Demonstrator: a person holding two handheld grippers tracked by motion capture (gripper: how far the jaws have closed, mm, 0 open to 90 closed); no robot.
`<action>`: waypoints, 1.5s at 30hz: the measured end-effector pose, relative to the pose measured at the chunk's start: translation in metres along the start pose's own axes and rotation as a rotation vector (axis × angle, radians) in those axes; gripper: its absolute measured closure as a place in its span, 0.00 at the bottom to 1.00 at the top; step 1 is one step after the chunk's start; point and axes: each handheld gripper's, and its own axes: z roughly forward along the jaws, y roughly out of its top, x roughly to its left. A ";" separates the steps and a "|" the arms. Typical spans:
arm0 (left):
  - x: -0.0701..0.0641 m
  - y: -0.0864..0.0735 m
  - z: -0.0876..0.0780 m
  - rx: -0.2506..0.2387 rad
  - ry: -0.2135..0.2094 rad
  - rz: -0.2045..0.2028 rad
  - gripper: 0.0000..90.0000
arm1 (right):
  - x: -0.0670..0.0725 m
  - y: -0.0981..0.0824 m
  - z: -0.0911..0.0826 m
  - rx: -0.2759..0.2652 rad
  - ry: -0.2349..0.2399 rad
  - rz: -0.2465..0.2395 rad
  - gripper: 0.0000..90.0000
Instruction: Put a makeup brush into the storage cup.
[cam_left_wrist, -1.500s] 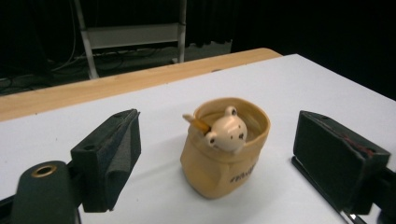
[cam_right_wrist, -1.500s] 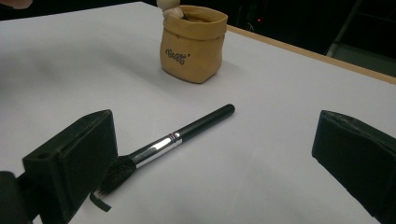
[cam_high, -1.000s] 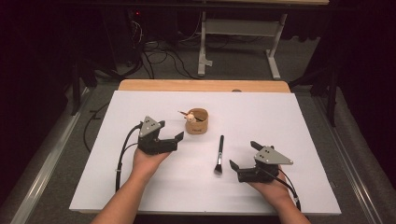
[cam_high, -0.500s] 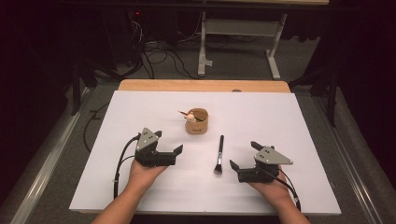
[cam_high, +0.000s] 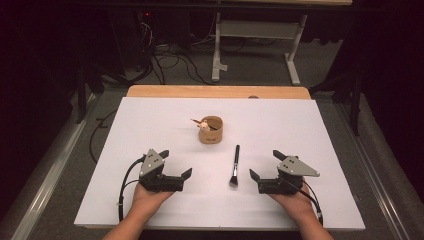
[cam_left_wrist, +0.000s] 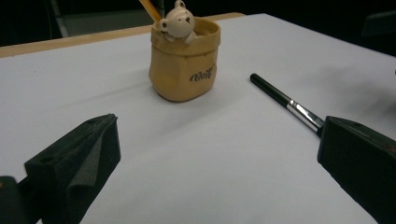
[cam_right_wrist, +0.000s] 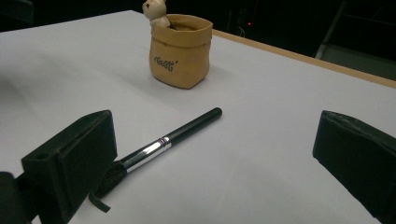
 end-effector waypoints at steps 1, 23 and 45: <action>-0.001 0.000 0.000 -0.004 -0.009 0.001 0.00 | 0.000 0.000 -0.001 0.002 -0.003 0.011 0.01; 0.002 0.000 -0.006 -0.042 -0.058 -0.005 0.00 | -0.011 -0.005 -0.003 0.055 -0.093 0.055 0.01; 0.002 0.003 -0.009 -0.059 -0.100 -0.008 0.00 | -0.008 -0.013 0.012 0.333 -0.128 0.042 0.02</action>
